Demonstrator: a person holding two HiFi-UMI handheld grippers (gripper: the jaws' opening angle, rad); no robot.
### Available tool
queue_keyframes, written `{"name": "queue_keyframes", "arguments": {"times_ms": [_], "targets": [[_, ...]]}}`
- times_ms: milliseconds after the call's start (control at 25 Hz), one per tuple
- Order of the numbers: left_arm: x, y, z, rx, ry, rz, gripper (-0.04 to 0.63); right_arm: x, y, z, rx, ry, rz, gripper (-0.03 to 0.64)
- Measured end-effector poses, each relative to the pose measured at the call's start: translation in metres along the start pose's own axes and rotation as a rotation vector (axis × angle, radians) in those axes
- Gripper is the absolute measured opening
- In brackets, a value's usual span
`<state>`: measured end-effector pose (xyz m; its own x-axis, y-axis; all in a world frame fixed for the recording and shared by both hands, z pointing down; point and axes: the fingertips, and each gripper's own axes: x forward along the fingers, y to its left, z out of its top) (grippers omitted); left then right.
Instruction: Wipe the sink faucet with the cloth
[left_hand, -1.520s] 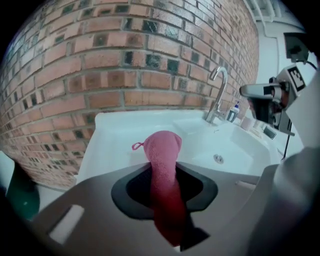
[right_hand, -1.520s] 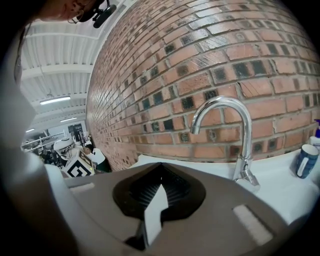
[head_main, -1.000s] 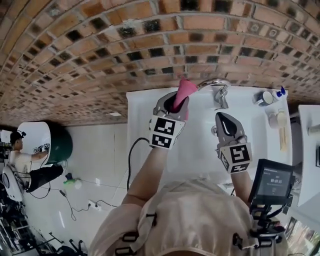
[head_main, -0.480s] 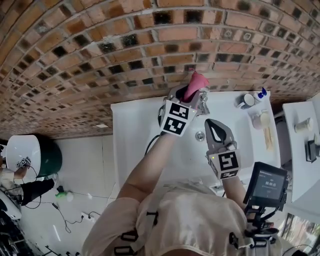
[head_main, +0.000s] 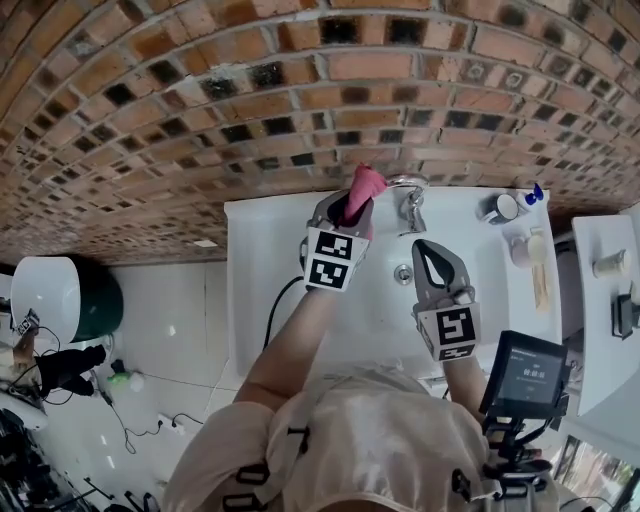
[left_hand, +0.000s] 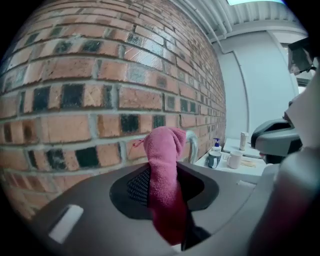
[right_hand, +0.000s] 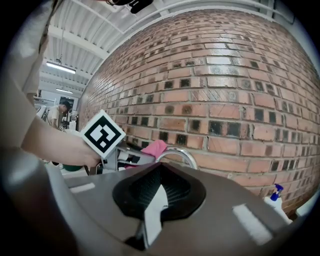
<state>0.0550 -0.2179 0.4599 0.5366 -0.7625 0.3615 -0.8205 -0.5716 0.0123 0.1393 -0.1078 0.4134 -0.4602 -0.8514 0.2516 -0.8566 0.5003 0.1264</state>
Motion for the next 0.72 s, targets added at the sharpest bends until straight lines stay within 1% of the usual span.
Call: {"name": "queue_keyframes", "arguments": {"times_ms": [80, 160, 200, 240, 320, 400, 440, 600, 680, 720], "targets": [[0.008, 0.007, -0.036, -0.022, 0.097, -0.005, 0.118, 0.001, 0.004, -0.002, -0.002, 0.007, 0.01, -0.015], [0.018, 0.01, -0.073, -0.023, 0.216, -0.036, 0.115, -0.002, 0.005, -0.005, -0.005, 0.015, 0.009, -0.015], [0.018, 0.011, -0.084, -0.025, 0.25, -0.046, 0.113, -0.003, 0.006, -0.005, -0.007, 0.014, 0.009, -0.015], [0.014, 0.014, -0.089, -0.034, 0.255, -0.046, 0.11, -0.003, 0.007, -0.004, -0.009, 0.011, 0.008, -0.015], [0.001, 0.018, -0.078, -0.066, 0.202, -0.023, 0.109, -0.005, 0.008, -0.004, -0.01, 0.005, 0.004, -0.015], [-0.012, 0.017, -0.051, -0.091, 0.117, -0.001, 0.109, -0.006, 0.006, -0.005, 0.003, 0.005, -0.005, -0.015], [-0.017, 0.014, -0.034, -0.092, 0.074, 0.002, 0.109, -0.007, 0.005, -0.007, 0.013, 0.007, -0.009, -0.015], [-0.03, -0.003, 0.043, -0.054, -0.106, -0.033, 0.109, -0.008, 0.004, -0.009, 0.03, 0.005, -0.021, -0.015], [-0.027, -0.017, 0.071, -0.02, -0.157, -0.069, 0.109, -0.01, 0.004, -0.007, 0.03, -0.003, -0.026, -0.015], [-0.022, -0.024, 0.078, -0.002, -0.161, -0.087, 0.109, -0.012, 0.002, -0.006, 0.034, -0.004, -0.032, -0.015]]}}
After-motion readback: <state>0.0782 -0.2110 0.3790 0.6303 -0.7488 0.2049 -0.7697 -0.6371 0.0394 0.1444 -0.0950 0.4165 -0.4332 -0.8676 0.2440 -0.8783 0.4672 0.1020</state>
